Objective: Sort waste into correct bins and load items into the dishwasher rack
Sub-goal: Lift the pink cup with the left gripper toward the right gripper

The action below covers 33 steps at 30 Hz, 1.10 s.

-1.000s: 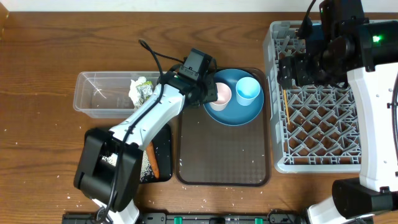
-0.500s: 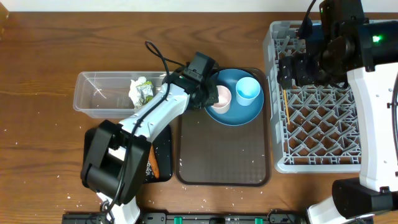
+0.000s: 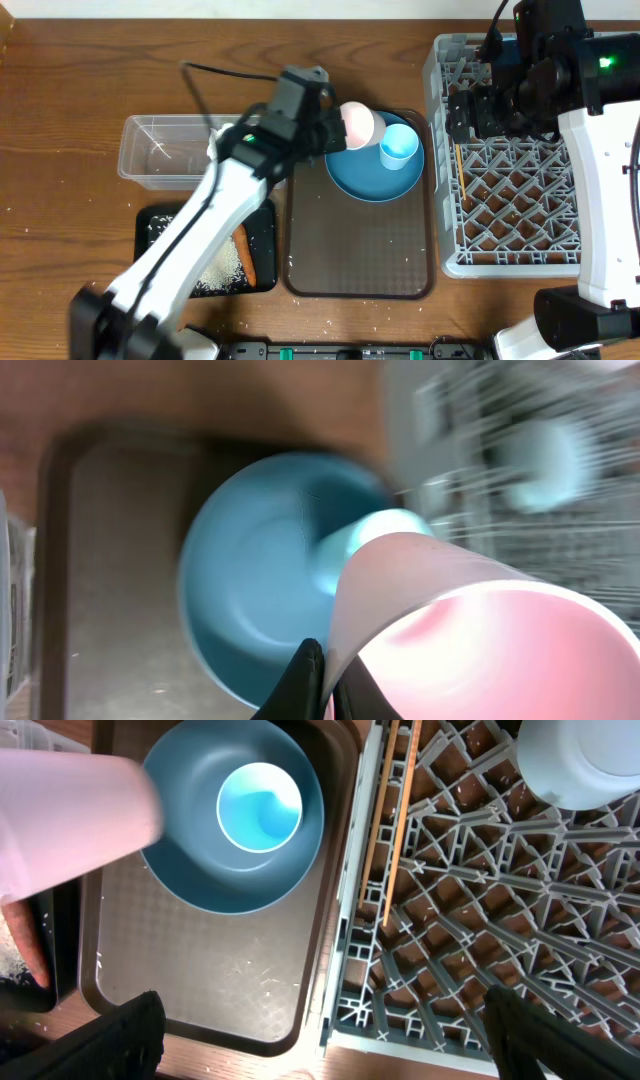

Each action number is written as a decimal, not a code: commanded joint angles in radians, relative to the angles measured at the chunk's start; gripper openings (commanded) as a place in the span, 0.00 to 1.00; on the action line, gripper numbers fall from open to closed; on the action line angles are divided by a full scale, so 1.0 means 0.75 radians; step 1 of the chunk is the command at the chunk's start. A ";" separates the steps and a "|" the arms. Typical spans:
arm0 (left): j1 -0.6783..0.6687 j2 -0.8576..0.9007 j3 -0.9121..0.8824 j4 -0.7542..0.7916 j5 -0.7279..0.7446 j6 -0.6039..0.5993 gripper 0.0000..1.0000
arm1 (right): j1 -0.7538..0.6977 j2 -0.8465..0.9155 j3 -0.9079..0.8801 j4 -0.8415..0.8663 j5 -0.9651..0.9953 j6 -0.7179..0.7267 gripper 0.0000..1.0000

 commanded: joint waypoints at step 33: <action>0.606 -0.084 0.008 -0.071 1.646 0.143 0.06 | -0.047 -0.073 0.017 -0.083 -1.511 -0.816 0.99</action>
